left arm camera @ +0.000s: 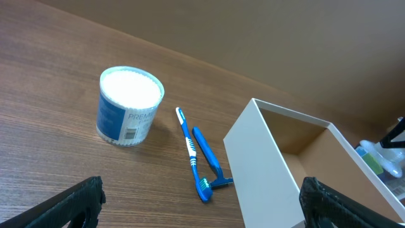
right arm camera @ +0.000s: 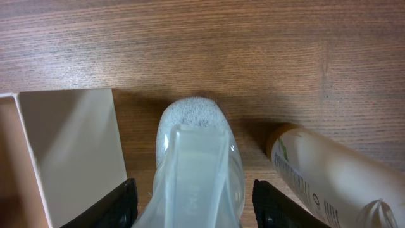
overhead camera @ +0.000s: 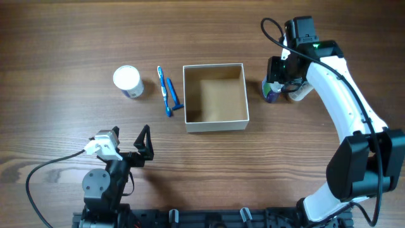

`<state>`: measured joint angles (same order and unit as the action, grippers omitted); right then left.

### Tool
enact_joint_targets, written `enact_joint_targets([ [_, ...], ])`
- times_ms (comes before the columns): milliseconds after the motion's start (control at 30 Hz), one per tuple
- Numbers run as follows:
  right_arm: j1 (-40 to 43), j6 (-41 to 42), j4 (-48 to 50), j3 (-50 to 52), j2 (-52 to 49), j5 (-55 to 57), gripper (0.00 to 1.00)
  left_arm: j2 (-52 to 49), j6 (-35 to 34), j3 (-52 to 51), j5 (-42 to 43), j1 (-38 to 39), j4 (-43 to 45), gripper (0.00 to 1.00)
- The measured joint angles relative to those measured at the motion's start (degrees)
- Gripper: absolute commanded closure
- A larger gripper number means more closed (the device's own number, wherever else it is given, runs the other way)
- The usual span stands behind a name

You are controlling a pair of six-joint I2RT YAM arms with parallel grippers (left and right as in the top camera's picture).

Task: Pack container
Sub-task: 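Grasp the blue soap pump bottle with the right gripper and place it in the box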

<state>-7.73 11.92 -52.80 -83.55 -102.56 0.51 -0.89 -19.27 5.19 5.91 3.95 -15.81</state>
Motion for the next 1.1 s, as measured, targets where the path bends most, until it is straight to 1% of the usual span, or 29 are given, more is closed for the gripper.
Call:
enact_joint_targets([
  [67, 0.0, 0.0, 0.0, 0.0, -0.1, 0.0, 0.41, 0.0, 0.0, 0.0, 0.0, 0.0, 0.0, 0.00],
  [200, 0.0, 0.0, 0.1, 0.0, -2.3, 0.0, 0.47, 0.0, 0.0, 0.0, 0.0, 0.0, 0.0, 0.00],
  [233, 0.0, 0.0, 0.1, 0.0, -2.8, 0.0, 0.51, 0.0, 0.0, 0.0, 0.0, 0.0, 0.0, 0.00],
  [267, 0.0, 0.0, 0.1, 0.0, -2.8, 0.0, 0.59, 0.0, 0.0, 0.0, 0.0, 0.0, 0.0, 0.00],
  [300, 0.0, 0.0, 0.1, 0.0, -2.8, 0.2, 0.62, 0.0, 0.0, 0.0, 0.0, 0.0, 0.0, 0.00],
  [467, 0.0, 0.0, -0.1, -0.2, -2.8, 1.7, 0.67, 0.0, 0.0, 0.0, 0.0, 0.0, 0.0, 0.00],
  [500, -0.1, 0.0, -0.4, -0.2, -2.7, 2.0, 0.71, 0.0, 0.0, 0.0, 0.0, 0.0, 0.0, 0.00],
  [600, -0.1, 0.0, -2.4, -0.2, -1.4, 2.8, 0.74, 0.0, 0.0, 0.0, 0.0, 0.0, 0.0, 0.00],
  [667, -1.0, 0.0, -3.9, -0.2, 3.3, 3.4, 0.76, 0.0, 0.0, 0.0, 0.0, 0.0, 0.0, 0.00],
  [700, -2.1, 0.0, -4.5, -0.2, 6.7, 3.6, 0.78, 0.0, 0.0, 0.0, 0.0, 0.0, 0.0, 0.00],
  [800, -6.7, 0.0, -5.2, -0.2, 17.5, 3.9, 0.80, 0.0, 0.0, 0.0, 0.0, 0.0, 0.0, 0.00],
  [900, -13.2, 0.4, -4.1, -0.2, 27.6, 3.8, 0.84, 0.0, 0.0, 0.0, 0.0, 0.0, 0.0, 0.00],
  [1000, -18.1, 1.8, -1.9, -0.2, 27.9, 3.8, 0.84, 0.0, 0.0, 0.0, 0.0, 0.0, 0.0, 0.00],
  [1100, -20.9, 3.8, -1.1, -0.2, 22.1, 3.8, 0.84, 0.0, 0.0, 0.0, 0.0, 0.0, 0.0, 0.00],
])
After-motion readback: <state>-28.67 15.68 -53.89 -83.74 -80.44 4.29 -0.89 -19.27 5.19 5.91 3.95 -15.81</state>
